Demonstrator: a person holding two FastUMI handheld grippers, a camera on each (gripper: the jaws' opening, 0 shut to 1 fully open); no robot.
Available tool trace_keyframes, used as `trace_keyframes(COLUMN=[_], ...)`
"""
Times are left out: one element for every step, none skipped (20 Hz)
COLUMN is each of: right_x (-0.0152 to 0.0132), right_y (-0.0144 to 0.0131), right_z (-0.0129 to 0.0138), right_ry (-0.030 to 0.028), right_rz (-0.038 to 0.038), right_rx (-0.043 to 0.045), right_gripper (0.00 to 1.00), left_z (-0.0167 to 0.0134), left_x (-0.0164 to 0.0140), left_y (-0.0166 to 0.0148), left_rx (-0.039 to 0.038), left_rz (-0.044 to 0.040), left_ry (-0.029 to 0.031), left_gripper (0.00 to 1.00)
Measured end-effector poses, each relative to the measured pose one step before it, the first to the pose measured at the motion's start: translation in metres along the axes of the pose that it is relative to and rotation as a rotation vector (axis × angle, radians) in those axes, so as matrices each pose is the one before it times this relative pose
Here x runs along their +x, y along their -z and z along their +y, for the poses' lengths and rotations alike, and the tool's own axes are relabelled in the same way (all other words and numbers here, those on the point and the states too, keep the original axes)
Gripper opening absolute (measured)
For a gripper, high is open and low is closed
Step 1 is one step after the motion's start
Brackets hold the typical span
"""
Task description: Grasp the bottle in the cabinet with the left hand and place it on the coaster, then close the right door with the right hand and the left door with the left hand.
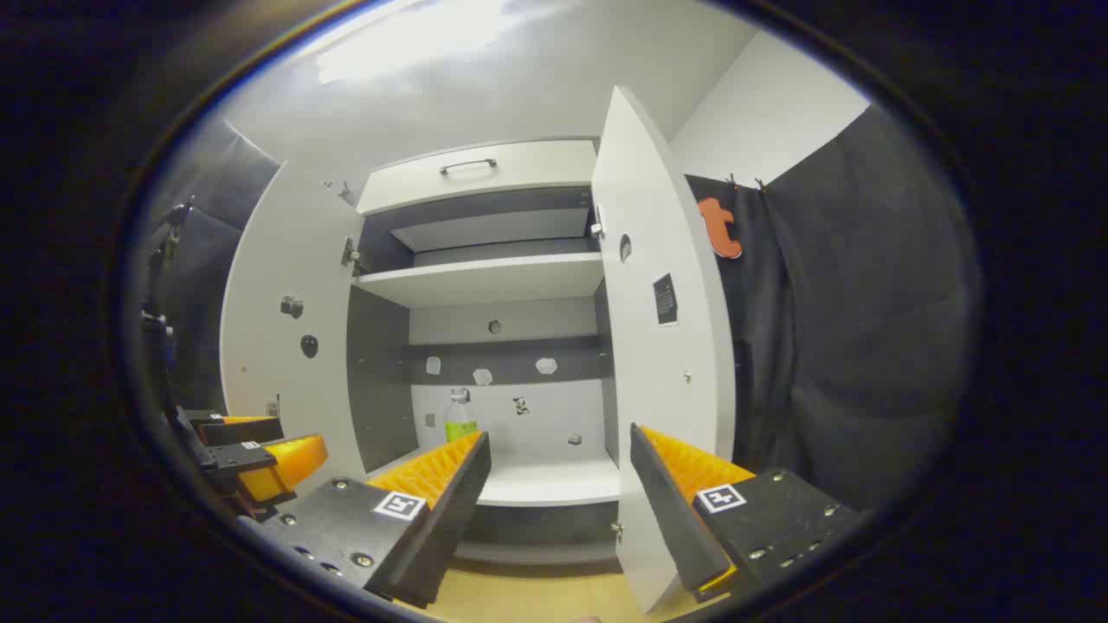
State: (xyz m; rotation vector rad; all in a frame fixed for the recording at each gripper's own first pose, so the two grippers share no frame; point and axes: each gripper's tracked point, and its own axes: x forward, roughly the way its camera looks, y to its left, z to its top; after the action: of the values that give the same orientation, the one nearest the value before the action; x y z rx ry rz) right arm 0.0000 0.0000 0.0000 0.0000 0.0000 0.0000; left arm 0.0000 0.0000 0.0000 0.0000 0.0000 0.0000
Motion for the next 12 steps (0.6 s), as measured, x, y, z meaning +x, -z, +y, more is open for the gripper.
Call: trace_keyframes(right_x=[0.00154,0.00358,0.00183,0.00116,0.00063,0.00155,0.00032,0.00021,-0.00079,-0.00013,0.00004,0.00003], right_y=[0.00020,-0.00117,0.00124,0.00062,0.00116,0.00082,0.00172,0.00149,0.00066,0.00110,0.00178,0.00150], right_z=[0.00192,0.00222,0.00290,0.00190,0.00164,0.00142,0.00121,0.00002,-0.00030,0.00036,-0.00059,-0.00263], right_ry=[-0.00472,-0.00523,-0.00800,-0.00281,-0.00534,-0.00451,-0.00426,0.00046,-0.00097,-0.00644,-0.00438,0.00534], right_rz=[0.00242,-0.00448,0.00289,0.00211,0.00023,0.00076,0.00436,0.00301,-0.00116,0.00147,0.00231,0.00355], right_rx=[-0.00594,-0.00697,-0.00561,-0.00290,-0.00303,-0.00300,-0.00216,0.00195,0.00454,0.00414,-0.00021,-0.00566], right_gripper=[1.00,0.98,0.98,0.98,0.98,0.98,0.98,0.98,0.98,0.98,0.98,0.93], left_z=[0.00059,0.00022,0.00074,0.00192,0.00215,0.00166,-0.00005,-0.00032,-0.00041,-0.00002,0.00003,-0.00153], left_x=[0.00179,0.00210,0.00216,0.00099,0.00051,0.00098,0.00072,-0.00011,0.00088,-0.00035,-0.00010,0.00096], left_y=[-0.00180,-0.00092,0.00049,0.00173,-0.00002,-0.00118,-0.00079,0.00130,-0.00019,-0.00006,-0.00051,0.00085], left_rx=[-0.00994,-0.00725,0.00190,0.00587,0.00375,0.00049,0.00158,0.00175,0.00258,0.00275,0.00143,0.00159], left_rz=[-0.00150,0.00001,0.00511,0.00562,0.00027,-0.00260,0.00257,0.00281,0.00263,-0.00256,-0.00222,0.00069], left_ry=[0.00148,0.00273,-0.00065,-0.00051,-0.00661,-0.00418,-0.00018,0.00267,0.00241,-0.00142,-0.00066,0.00141], left_gripper=[1.00,0.98,0.98,0.97,0.97,0.98,0.97,0.97,0.98,0.98,0.98,0.98])
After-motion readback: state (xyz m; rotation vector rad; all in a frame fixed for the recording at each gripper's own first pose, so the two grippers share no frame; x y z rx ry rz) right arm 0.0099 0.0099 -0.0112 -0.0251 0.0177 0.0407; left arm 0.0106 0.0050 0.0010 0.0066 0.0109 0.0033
